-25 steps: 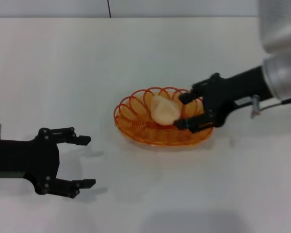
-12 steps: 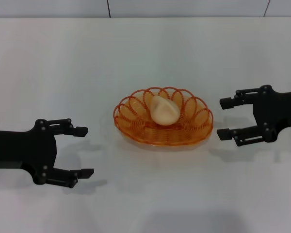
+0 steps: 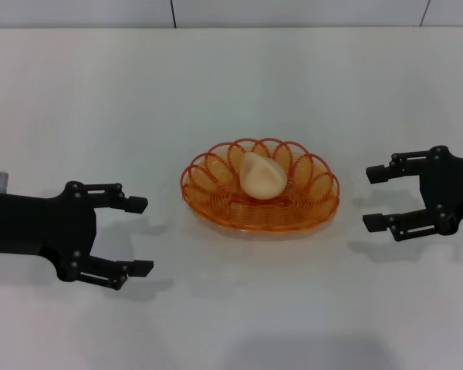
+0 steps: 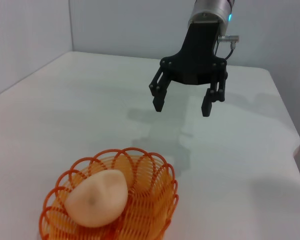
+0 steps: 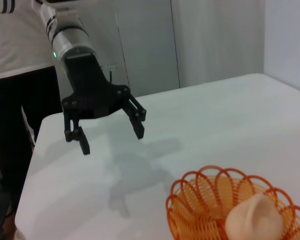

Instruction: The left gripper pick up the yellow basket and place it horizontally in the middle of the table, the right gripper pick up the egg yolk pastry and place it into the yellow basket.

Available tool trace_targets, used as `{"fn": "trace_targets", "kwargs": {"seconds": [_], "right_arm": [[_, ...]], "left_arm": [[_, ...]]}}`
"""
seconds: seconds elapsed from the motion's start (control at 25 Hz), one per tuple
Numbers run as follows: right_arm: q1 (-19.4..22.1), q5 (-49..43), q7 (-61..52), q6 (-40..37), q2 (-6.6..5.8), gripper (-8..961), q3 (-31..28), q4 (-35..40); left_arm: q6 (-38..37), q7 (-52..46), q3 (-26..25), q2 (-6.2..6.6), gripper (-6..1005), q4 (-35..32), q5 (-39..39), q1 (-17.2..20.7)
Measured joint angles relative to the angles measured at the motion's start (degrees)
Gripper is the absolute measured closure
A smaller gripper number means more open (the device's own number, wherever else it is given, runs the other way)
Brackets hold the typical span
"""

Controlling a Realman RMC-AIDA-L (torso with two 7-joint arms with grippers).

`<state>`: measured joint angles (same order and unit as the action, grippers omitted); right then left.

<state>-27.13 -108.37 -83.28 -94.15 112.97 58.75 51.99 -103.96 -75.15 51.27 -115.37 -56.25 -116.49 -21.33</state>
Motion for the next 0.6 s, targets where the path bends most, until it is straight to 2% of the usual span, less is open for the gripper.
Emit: {"fn": "trace_targets", "kwargs": {"seconds": [0.24, 0.6], "right_arm": [[0.38, -0.06, 0.56, 0.09, -0.52, 193, -0.05, -0.89], [0.72, -0.09, 1.24, 0.3, -0.57, 193, -0.13, -0.99]], "left_arm": [[0.27, -0.23, -0.04, 0.07, 119, 0.15, -0.19, -0.47], [0.62, -0.7, -0.11, 0.07, 119, 0.18, -0.6, -0.64]]}}
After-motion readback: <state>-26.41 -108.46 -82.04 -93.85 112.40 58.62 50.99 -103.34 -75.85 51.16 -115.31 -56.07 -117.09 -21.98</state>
